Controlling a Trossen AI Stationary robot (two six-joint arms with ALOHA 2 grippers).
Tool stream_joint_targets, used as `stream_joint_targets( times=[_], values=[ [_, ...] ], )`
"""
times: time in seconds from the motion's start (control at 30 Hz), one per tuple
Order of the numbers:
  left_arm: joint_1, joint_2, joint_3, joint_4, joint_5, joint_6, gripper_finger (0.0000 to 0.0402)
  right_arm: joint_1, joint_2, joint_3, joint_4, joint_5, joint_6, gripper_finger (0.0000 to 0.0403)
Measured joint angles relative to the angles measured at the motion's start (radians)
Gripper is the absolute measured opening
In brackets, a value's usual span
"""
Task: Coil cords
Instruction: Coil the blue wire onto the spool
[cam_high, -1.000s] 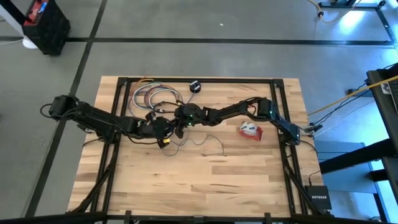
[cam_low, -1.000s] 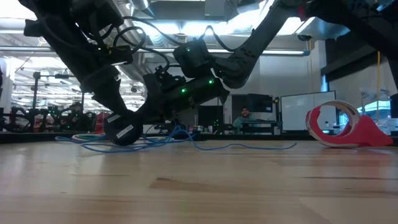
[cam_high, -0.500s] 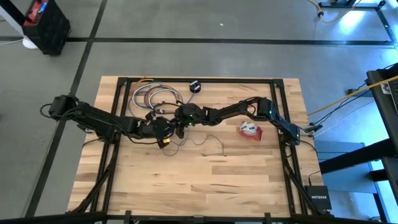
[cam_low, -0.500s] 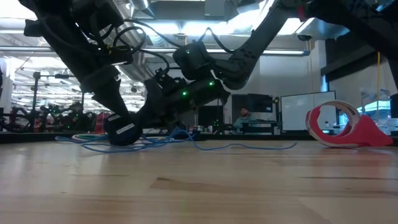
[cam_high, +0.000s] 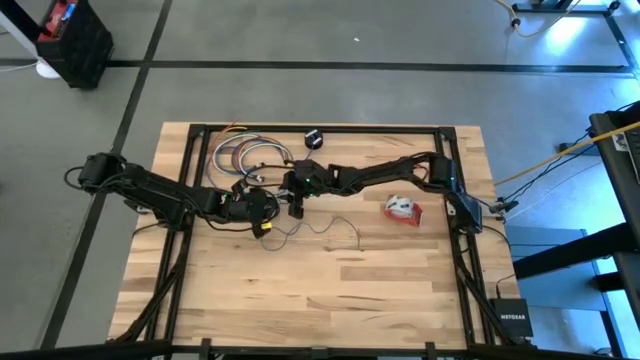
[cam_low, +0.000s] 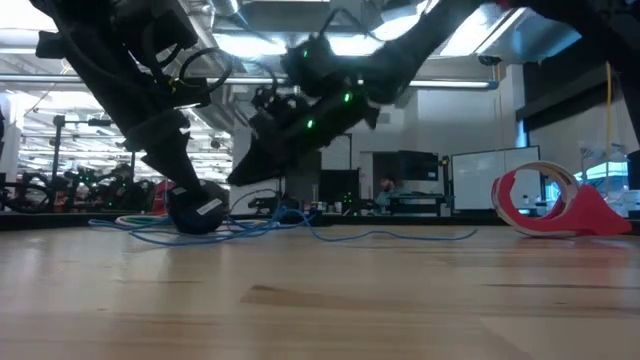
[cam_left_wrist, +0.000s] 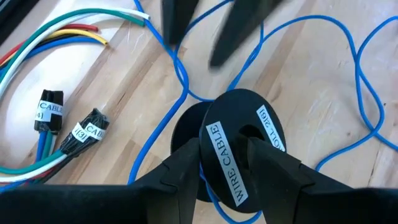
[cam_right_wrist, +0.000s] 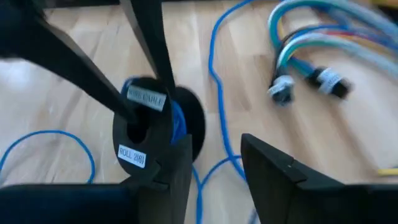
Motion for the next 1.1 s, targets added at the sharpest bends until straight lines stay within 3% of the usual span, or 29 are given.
stream_joint_targets(
  times=[0.33, 0.47, 0.63, 0.77, 1.03, 1.1],
  values=[
    [0.0, 0.0, 0.0, -0.003, 0.011, -0.017, 0.0127, 0.0, -0.208, -0.013, -0.479, 0.121, -0.189, 0.0143],
    [0.0, 0.0, 0.0, -0.005, 0.011, -0.02, 0.0127, 0.0, -0.205, -0.101, -0.432, 0.172, -0.176, 0.0143],
    [0.0, 0.0, 0.0, -0.003, 0.011, -0.037, 0.0127, -0.007, -0.181, -0.258, -0.123, 0.225, -0.039, 0.0143],
    [0.0, 0.0, 0.0, -0.002, 0.011, -0.038, 0.0127, -0.015, -0.143, -0.29, 0.027, 0.118, 0.072, 0.0143],
    [0.0, 0.0, 0.0, -0.005, 0.011, -0.041, 0.0127, -0.013, -0.124, -0.29, 0.013, -0.051, 0.053, 0.0143],
    [0.0, 0.0, 0.0, -0.006, 0.011, -0.038, 0.0127, -0.013, -0.124, -0.29, 0.036, -0.052, 0.053, 0.0143]
  ],
)
